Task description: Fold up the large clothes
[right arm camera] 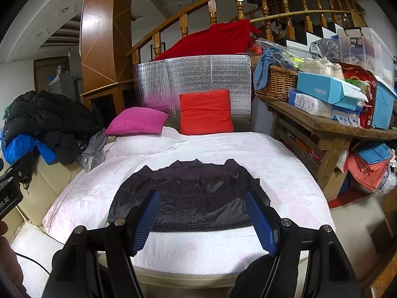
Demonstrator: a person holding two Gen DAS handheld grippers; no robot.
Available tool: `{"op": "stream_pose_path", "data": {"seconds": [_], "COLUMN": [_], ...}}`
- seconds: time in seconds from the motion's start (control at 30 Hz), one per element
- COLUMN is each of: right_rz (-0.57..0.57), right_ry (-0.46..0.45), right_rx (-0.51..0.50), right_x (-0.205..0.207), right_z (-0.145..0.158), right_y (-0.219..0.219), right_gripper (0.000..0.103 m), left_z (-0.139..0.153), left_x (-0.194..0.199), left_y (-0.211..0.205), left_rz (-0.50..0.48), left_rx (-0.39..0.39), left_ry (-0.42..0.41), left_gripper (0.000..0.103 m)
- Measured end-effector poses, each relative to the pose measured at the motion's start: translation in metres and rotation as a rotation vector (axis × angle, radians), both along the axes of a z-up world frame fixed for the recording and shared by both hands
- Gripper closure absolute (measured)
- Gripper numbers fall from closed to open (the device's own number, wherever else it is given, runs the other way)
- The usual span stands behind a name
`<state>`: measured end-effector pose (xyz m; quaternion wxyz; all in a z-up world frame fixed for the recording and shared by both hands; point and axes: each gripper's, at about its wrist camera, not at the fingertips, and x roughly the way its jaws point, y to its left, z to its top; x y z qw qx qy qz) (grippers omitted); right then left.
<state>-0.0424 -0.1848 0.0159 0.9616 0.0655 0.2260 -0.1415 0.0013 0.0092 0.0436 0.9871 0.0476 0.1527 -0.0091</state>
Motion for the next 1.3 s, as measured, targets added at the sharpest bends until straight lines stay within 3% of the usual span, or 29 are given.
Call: {"op": "stream_pose_path", "data": {"seconds": [0.93,1.1,1.2,1.3], "right_rz": [0.0,0.004,-0.019,-0.074], "right_ry": [0.005,0.018,0.031,0.06], "right_rx": [0.001,-0.003,-0.031,-0.043], "right_x": [0.022,0.045,0.064,0.091], "right_z": [0.001,0.002,0.002,-0.003], "right_y": [0.0,-0.007,-0.024,-0.068], "right_gripper": [0.028,0.028,0.028,0.028], "left_z": [-0.007,-0.014,-0.019,-0.031], "left_x": [0.023,0.05,0.082,0.138], "left_y": [0.004,0.006,0.015,0.033], "left_rz": [-0.005,-0.094,-0.19,-0.146], "left_rx": [0.004,-0.032,-0.122,-0.143], "left_ry": [0.034,0.09,0.171,0.227], "left_gripper": [0.0,0.0,0.0,0.0]}}
